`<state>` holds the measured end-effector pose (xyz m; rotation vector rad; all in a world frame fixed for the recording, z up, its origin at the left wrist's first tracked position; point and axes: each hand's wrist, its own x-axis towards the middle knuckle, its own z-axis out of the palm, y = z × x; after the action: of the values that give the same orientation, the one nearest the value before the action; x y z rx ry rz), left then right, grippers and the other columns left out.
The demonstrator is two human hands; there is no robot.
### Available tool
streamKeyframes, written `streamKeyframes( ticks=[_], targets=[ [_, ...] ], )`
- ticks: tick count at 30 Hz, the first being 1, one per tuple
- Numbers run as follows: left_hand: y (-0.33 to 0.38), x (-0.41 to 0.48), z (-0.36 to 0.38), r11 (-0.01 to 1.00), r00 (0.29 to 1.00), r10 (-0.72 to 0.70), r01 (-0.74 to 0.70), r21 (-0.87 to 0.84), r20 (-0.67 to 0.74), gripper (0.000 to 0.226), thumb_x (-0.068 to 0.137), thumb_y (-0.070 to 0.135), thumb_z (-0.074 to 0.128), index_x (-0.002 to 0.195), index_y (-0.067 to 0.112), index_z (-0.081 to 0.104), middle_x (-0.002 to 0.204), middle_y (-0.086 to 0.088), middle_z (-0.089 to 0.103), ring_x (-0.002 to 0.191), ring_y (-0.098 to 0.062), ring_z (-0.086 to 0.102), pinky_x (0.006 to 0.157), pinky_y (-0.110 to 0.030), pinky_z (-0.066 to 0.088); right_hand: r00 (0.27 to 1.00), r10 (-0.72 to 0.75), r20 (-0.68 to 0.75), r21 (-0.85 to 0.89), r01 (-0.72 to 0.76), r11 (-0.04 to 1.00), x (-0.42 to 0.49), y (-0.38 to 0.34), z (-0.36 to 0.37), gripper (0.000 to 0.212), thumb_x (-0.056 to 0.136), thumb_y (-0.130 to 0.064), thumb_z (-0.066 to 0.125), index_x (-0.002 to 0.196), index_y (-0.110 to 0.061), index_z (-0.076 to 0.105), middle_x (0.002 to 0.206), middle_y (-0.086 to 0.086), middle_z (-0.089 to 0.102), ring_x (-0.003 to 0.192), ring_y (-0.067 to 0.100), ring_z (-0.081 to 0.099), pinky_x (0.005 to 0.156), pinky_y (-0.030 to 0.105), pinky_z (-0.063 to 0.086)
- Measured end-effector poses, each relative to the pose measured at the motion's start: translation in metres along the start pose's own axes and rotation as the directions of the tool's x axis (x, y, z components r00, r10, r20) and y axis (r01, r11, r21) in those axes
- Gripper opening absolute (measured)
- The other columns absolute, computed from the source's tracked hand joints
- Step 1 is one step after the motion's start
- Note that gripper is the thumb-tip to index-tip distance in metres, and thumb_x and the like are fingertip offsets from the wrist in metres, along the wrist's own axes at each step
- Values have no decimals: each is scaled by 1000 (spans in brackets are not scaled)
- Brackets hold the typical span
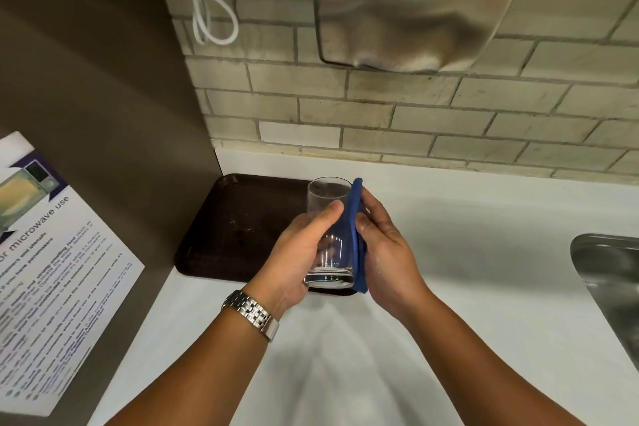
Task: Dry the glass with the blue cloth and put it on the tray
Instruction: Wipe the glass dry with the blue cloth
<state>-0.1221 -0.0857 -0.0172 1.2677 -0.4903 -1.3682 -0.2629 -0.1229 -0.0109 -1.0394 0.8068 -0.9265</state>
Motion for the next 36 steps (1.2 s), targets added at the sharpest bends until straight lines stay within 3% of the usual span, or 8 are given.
streamKeyframes(
  ticks=[4,6,12,17,21,27,31,36],
  targets=[
    [1,1,-6,993,996,75,-70,100,-48,64,76,64,89,122,21,75,96,2,91,86,-18,89,70,-33,70,998,45,-51,19,-44,999,-2,11,-3,40,111,-21,54,143,-43,62,131,-1,79,115,27,79,88,39,67],
    [-2,1,-6,987,992,102,-93,131,-70,64,77,64,85,121,20,73,93,3,89,83,-14,85,72,-28,67,997,10,-77,-7,-11,1000,0,14,-5,40,112,-21,51,142,-44,63,129,-5,79,113,24,79,86,36,67],
    [-4,-5,7,979,994,89,-77,189,-58,56,81,72,70,116,29,79,104,-3,89,96,-22,87,91,-47,71,997,34,-75,37,-31,999,3,10,-1,39,113,-24,46,142,-46,63,123,-8,82,110,22,80,83,34,67],
    [-6,-15,8,944,975,222,-212,252,-10,68,76,76,89,122,28,75,109,1,89,101,-14,87,78,-28,70,999,-7,-34,-76,4,997,1,12,-5,40,114,-33,45,143,-56,57,133,-18,75,122,15,75,97,37,64],
    [-5,-12,10,964,973,176,-141,224,-149,55,93,63,80,128,22,68,115,-5,86,92,-14,87,68,-27,67,996,87,-27,-16,-87,996,2,13,-9,35,111,-33,50,141,-45,64,131,-6,79,116,22,78,93,38,65],
    [2,-4,6,996,983,-16,32,88,-184,52,98,66,69,123,20,79,101,-8,90,79,-21,88,72,-41,69,987,161,-15,104,-158,982,-2,21,-6,35,110,-29,52,137,-44,68,130,-1,79,116,26,78,86,34,66],
    [1,0,13,993,963,88,-64,102,-254,45,101,62,68,113,20,80,96,-9,90,79,-21,87,71,-37,67,982,189,-21,191,-182,965,-3,20,-1,33,111,-22,51,130,-38,73,123,2,82,106,25,82,78,30,66],
    [-8,-1,22,951,909,299,-259,168,-290,30,105,52,69,85,33,80,75,4,81,68,-7,80,62,-28,64,937,349,-24,316,-324,892,-6,22,3,36,108,-28,55,133,-9,73,125,21,76,107,32,76,94,43,63]
  ],
)
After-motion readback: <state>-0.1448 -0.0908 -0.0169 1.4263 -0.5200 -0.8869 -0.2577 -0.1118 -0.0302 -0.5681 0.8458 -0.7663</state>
